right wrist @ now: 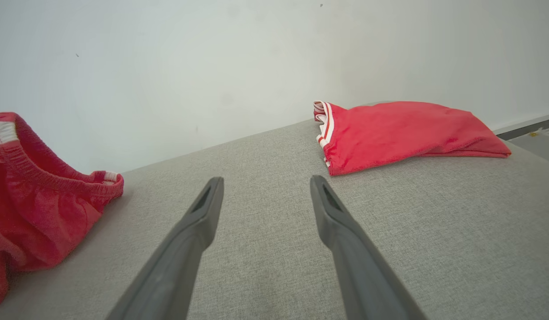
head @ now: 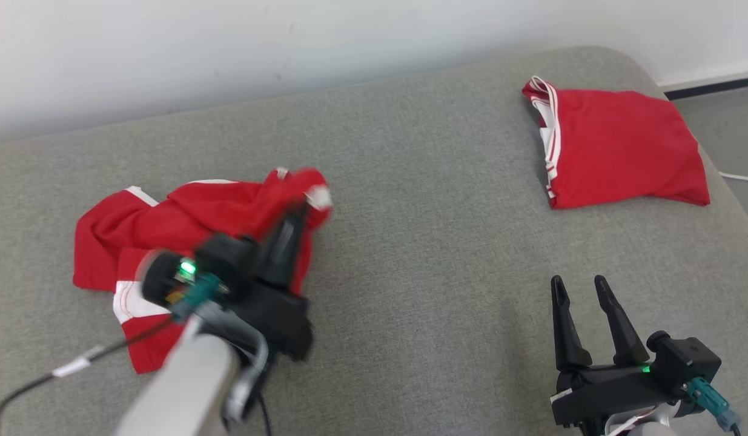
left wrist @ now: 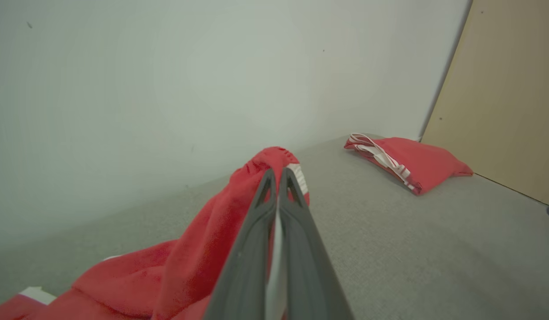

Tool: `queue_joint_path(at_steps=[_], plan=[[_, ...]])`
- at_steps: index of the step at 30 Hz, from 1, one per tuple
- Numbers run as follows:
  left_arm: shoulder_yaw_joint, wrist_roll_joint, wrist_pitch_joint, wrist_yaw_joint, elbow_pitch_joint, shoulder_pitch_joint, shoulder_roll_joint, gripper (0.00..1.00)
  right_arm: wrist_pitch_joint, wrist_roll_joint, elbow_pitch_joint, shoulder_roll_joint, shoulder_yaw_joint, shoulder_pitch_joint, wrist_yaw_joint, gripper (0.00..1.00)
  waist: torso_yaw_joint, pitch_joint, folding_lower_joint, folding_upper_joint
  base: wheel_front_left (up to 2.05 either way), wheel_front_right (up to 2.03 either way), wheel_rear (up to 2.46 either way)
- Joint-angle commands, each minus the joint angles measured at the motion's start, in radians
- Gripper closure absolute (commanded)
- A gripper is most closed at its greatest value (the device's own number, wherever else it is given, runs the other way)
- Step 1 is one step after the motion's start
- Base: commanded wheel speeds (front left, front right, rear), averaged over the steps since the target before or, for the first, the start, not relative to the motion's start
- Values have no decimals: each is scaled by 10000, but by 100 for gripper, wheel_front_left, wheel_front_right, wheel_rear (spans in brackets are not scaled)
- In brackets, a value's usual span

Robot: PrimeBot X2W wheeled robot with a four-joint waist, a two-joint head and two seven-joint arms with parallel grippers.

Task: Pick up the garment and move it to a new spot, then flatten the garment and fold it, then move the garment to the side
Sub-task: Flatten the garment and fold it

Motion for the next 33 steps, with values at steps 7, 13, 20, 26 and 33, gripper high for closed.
queue_joint_path(at_steps=[7, 13, 20, 26, 33], plan=[[-1253, 141, -736, -533, 1852, 413, -1563, 100, 1, 33, 13, -115, 48, -306, -27, 0, -460, 446, 0, -1, 0, 0, 0], [-2089, 252, -1116, -899, 3184, 135, -2338, 100, 0, -25, 81, -112, 9, -338, -27, 0, -498, 485, 0, -1, 0, 0, 0], [-2173, 152, -1471, -776, 3696, -131, -2541, 0, 2, -85, 153, -187, -38, -223, -27, 0, -134, 136, 0, -1, 0, 0, 0], [-1227, 402, -1518, -400, 2741, 190, -2311, 0, 0, -101, 119, -264, -100, 3, -27, 0, 536, -294, 0, -1, 0, 0, 0], [261, 933, -1508, 17, 1135, 1331, -1470, 0, 0, -143, 31, -323, -102, 212, -27, 0, 1252, -690, 0, -1, 0, 0, 0]])
